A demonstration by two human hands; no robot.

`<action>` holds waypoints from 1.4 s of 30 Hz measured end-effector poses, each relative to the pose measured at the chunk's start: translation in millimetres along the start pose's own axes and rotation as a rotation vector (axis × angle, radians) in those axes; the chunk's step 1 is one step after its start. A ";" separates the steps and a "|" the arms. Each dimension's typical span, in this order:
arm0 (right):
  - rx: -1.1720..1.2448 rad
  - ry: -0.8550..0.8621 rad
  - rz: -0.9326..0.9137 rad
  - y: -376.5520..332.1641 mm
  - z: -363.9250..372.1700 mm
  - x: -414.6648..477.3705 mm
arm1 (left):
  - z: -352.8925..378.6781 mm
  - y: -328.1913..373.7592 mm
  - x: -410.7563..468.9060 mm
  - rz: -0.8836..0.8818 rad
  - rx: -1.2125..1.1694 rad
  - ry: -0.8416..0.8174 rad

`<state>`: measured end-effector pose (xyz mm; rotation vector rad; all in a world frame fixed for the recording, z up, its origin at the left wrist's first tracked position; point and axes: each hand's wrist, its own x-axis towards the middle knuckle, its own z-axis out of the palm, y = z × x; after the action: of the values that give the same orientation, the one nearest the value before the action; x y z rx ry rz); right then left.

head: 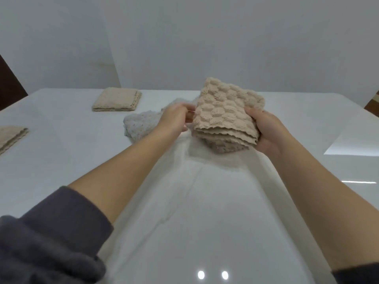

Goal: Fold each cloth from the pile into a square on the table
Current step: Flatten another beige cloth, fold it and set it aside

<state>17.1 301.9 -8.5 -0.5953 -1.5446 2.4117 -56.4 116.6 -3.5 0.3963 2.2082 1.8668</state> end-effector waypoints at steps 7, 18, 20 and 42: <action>0.220 0.168 -0.019 -23.8 -50.2 82.8 | 58.1 -19.7 91.6 0.377 0.953 -0.118; 0.320 0.332 -0.063 -27.8 -61.0 165.5 | 61.2 -53.8 109.9 0.412 1.211 -0.265; 0.344 0.386 -0.096 -27.3 -65.8 180.0 | 51.5 -56.9 103.3 0.408 1.203 -0.233; -0.059 -0.313 -0.104 -21.5 22.7 -5.8 | -32.9 23.4 14.7 -0.096 -0.095 -0.163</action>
<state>11.4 290.2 20.6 -0.1452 -1.7214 2.4761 -80.0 94.8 25.1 0.4025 1.9896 1.8128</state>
